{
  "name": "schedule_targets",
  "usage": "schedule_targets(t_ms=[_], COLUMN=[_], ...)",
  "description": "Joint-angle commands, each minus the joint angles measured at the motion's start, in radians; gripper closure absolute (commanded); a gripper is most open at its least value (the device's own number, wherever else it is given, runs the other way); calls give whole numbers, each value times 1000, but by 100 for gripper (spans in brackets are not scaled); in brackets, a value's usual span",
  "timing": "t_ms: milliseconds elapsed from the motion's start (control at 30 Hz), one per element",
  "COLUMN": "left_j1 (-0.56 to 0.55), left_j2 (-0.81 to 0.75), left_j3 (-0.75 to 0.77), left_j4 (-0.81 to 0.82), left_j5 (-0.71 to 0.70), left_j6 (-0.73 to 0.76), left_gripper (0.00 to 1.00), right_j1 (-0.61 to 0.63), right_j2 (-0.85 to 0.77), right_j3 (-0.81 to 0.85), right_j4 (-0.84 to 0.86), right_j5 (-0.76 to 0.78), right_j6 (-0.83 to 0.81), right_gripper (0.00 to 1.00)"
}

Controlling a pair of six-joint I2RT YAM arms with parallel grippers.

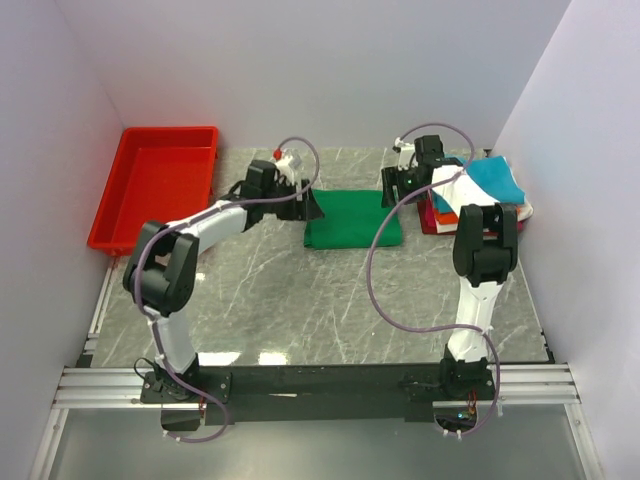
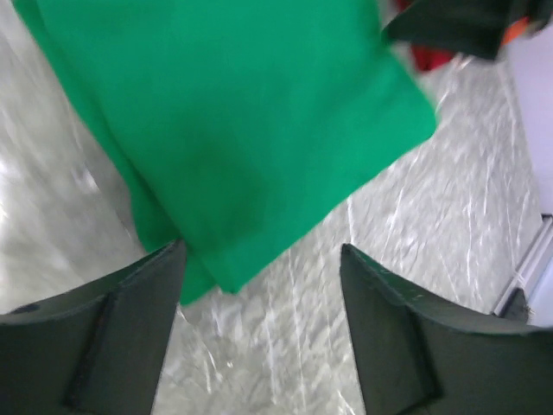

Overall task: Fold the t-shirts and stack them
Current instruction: Neatly place the folded tshirt to the corner

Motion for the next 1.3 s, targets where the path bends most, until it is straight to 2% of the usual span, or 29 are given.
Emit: schedule_targets(t_ms=[0,167,267,367,567,767,833,867,933,967,1000,1100,1133,1267], left_j1=[-11,-35,-42,-42,-42,-43,-43,-42,-43,-43,-42,-38,-34,-32], left_j2=[34,103,148,188,217,251,255,255,248,239,205,109,28,-201], left_j3=[-32,0,29,49,6,8,5,6,11,9,8,-20,-38,-84], left_j4=[44,18,3,-78,-49,-32,-29,-32,-40,-46,-51,-49,-51,-86], left_j5=[61,69,43,-18,15,58,67,67,67,63,55,12,0,-107], left_j6=[-103,-97,-83,-88,-109,-126,-121,-115,-106,-89,-79,-26,-11,52], left_gripper=[25,34,40,40,40,42,42,42,42,41,39,32,30,22], right_j1=[5,2,4,4,7,16,16,16,16,16,17,14,14,14], right_j2=[5,71,116,180,252,291,309,323,332,326,317,248,227,133], right_j3=[-10,39,85,161,263,294,313,324,365,373,385,383,392,448], right_j4=[24,2,-31,-84,-200,-260,-275,-298,-317,-321,-320,-289,-286,-340], right_j5=[38,75,33,-2,-140,-241,-286,-298,-301,-293,-246,-163,-93,-19], right_j6=[139,187,192,201,214,234,244,241,231,215,207,164,158,-29], right_gripper=[21,20,20,21,30,46,56,70,81,96,100,100,100,100])
